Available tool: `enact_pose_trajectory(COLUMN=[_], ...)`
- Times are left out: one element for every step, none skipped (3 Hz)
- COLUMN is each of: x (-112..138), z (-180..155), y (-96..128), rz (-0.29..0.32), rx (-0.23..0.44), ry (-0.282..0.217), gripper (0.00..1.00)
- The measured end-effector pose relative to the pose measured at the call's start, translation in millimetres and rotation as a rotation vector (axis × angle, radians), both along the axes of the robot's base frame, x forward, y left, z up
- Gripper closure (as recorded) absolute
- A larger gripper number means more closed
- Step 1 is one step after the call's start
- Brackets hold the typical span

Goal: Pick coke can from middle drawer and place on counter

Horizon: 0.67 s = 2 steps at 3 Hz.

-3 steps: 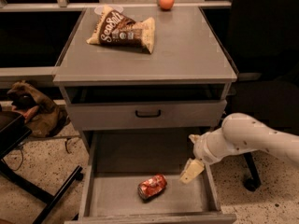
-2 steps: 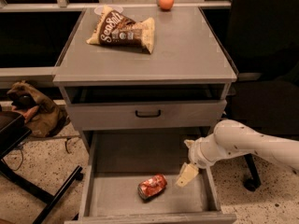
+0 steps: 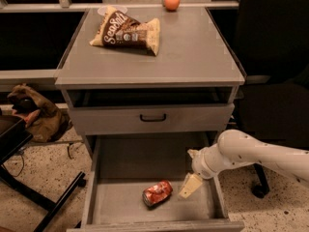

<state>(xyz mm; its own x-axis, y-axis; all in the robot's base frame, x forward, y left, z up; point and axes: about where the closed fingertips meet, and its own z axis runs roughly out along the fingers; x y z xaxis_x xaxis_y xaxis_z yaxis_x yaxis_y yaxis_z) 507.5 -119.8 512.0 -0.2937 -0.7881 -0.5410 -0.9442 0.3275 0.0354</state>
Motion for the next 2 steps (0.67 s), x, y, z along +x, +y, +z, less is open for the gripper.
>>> enact_pose_trajectory(x=[-9.5, -16.9], z=[-44.1, -83.4], y=[14.6, 33.9], rz=[-0.003, 0.000], rx=[0.043, 0.098], ry=[0.031, 0.052], gripper=[0.00, 0.00])
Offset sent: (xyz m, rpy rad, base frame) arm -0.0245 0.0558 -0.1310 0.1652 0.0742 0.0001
